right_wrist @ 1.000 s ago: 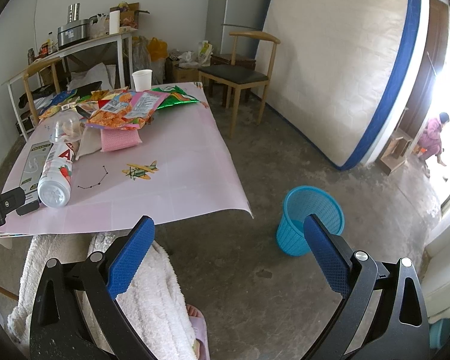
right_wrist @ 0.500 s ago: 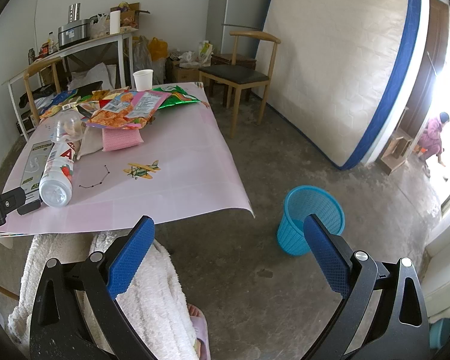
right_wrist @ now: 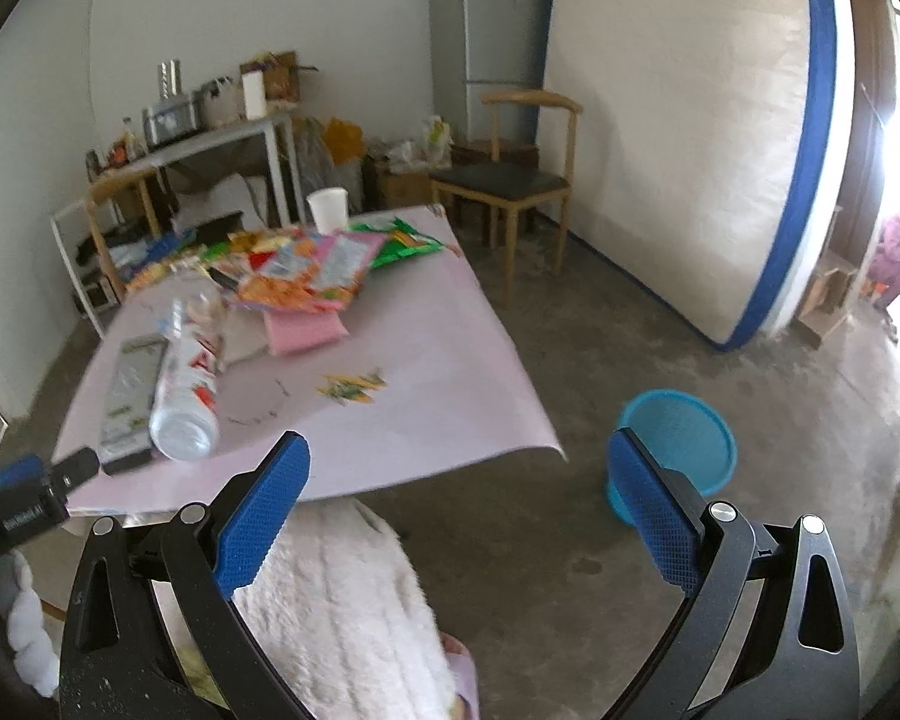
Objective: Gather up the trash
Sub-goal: 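Reach both tools toward the clear plastic cup and snack wrapper on the table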
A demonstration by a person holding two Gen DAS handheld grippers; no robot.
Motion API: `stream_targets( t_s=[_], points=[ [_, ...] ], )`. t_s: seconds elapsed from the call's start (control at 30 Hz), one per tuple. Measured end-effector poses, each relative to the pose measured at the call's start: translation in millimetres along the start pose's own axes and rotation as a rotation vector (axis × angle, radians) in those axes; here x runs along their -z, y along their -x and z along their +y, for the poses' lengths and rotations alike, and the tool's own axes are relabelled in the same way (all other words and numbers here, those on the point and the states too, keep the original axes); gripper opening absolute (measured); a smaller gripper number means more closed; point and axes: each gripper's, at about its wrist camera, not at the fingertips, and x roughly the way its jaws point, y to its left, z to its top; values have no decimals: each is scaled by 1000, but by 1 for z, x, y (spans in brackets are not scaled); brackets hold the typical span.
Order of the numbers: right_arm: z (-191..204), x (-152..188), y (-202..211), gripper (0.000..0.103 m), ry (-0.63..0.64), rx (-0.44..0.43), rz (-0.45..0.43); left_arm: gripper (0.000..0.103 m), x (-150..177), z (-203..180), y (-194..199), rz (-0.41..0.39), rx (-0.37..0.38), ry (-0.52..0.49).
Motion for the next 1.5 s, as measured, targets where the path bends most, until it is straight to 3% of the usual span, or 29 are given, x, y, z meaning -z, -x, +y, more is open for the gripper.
stream_targets(
  t_s=[0.37, 0.6, 0.83, 1.03, 1.2, 1.37, 1.5],
  points=[
    [61, -36, -15, 95, 90, -233, -31, 97, -19, 75, 25, -167, 15, 80],
    [56, -46, -38, 95, 99, -291, 10, 97, -41, 68, 28, -235, 76, 50],
    [32, -62, -73, 93, -3, -300, 84, 97, -84, 45, 6, -272, 179, -10],
    [13, -73, -105, 88, -73, -298, 144, 96, -118, 29, -29, -229, 276, -45],
    [4, -76, -137, 83, -135, -324, 212, 94, -143, 9, -84, -98, 336, -97],
    [1, -77, -164, 82, -164, -346, 278, 94, -167, -8, -137, -23, 318, -138],
    [0, -76, -181, 82, -171, -349, 311, 91, -176, -24, -176, 31, 217, -228]
  ],
)
